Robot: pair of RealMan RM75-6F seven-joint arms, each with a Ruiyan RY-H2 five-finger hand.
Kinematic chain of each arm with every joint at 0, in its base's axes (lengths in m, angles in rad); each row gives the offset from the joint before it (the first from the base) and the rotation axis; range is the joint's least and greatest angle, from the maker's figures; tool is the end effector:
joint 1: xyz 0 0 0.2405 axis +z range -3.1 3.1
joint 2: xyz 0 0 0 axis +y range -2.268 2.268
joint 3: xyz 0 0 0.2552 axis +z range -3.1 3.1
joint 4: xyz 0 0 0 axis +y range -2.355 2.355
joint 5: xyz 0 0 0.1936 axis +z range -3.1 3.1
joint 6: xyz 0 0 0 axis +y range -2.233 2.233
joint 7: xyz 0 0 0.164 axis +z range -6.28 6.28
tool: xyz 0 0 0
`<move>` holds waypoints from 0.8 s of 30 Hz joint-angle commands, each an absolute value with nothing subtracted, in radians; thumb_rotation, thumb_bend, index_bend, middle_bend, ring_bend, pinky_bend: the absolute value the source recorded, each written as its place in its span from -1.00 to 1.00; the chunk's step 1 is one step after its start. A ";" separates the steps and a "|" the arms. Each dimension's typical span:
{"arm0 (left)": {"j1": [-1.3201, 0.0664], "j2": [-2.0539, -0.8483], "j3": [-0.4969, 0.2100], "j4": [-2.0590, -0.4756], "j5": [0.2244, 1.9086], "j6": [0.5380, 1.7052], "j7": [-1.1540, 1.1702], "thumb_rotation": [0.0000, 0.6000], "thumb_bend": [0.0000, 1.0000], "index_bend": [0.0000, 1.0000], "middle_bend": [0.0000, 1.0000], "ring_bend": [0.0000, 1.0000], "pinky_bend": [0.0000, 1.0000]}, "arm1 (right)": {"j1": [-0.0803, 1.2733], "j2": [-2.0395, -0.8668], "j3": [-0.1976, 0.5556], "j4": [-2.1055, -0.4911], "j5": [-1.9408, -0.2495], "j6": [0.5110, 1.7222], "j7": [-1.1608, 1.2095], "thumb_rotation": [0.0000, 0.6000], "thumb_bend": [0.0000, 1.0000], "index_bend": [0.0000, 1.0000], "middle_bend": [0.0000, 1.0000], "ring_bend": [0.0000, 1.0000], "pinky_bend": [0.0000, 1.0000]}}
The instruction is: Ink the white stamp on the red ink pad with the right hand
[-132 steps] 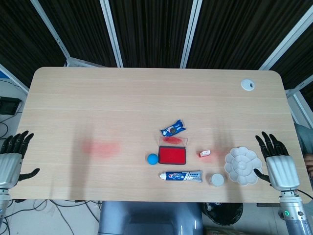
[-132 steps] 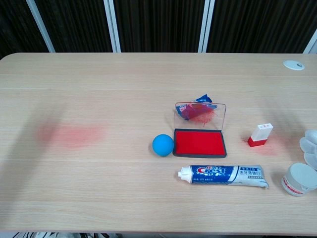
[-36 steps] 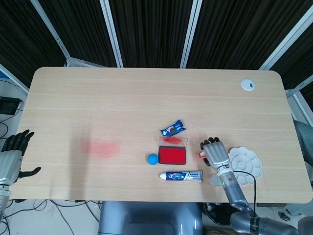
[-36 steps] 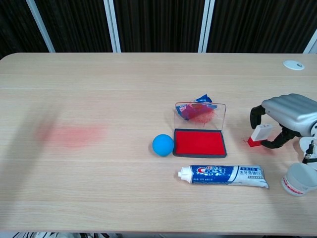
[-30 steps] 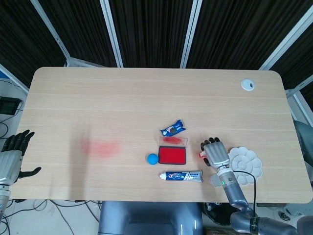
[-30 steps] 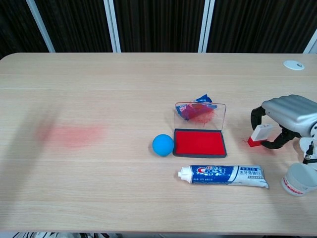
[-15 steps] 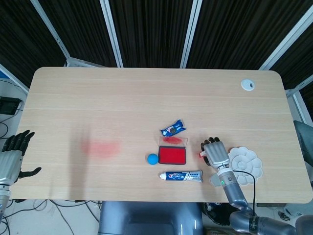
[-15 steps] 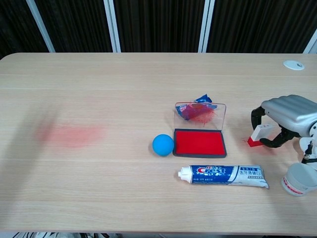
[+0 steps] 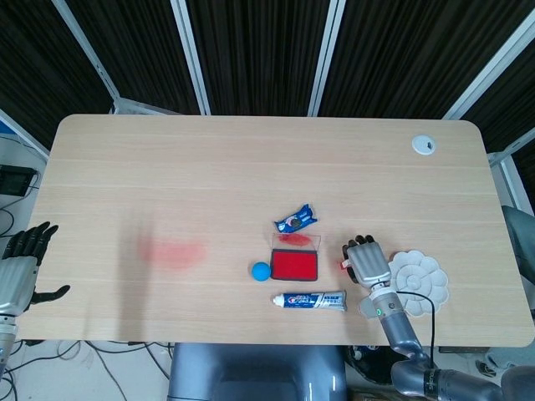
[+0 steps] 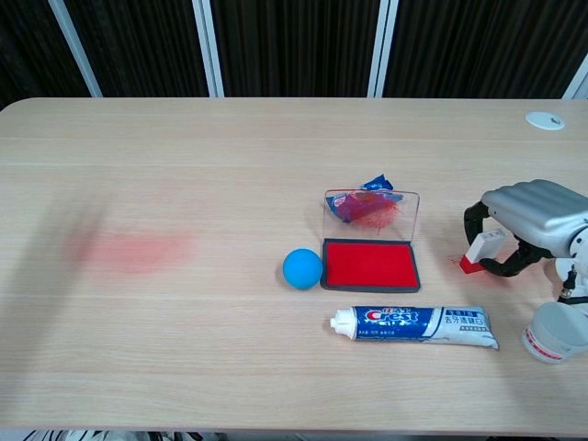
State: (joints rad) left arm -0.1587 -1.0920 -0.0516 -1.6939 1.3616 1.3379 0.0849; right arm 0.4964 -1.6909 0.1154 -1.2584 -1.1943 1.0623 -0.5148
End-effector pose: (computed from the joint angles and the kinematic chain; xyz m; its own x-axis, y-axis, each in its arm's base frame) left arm -0.3036 0.2187 0.1601 0.4015 0.1306 0.9065 0.9113 0.0421 -0.4096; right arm -0.2396 -0.3122 -0.0316 0.6194 -0.2316 0.7501 -0.7843 -0.2254 0.5780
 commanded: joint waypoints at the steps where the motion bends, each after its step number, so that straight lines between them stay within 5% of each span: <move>1: -0.159 -1.092 -0.052 -1.694 1.361 1.338 0.085 1.00 -0.95 -1.00 -1.00 -1.00 -1.00 | 0.497 -1.691 0.115 -1.257 -1.195 1.063 -0.514 1.00 -0.09 0.10 -0.16 -0.45 -0.44; 12: -0.160 -1.089 -0.051 -1.699 1.355 1.333 0.091 1.00 -0.95 -1.00 -1.00 -1.00 -1.00 | 0.495 -1.690 0.108 -1.260 -1.213 1.078 -0.500 1.00 0.13 0.23 -0.04 -0.36 -0.40; 24: -0.161 -1.089 -0.051 -1.700 1.352 1.332 0.091 1.00 -0.95 -1.00 -1.00 -1.00 -1.00 | 0.492 -1.683 0.103 -1.278 -1.262 1.116 -0.469 1.00 0.26 0.40 0.14 -0.10 -0.14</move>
State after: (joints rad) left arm -0.1607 -1.0887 -0.0512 -1.7002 1.3522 1.3322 0.0912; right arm 0.4919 -1.6835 0.1036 -1.2771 -1.2611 1.1147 -0.4699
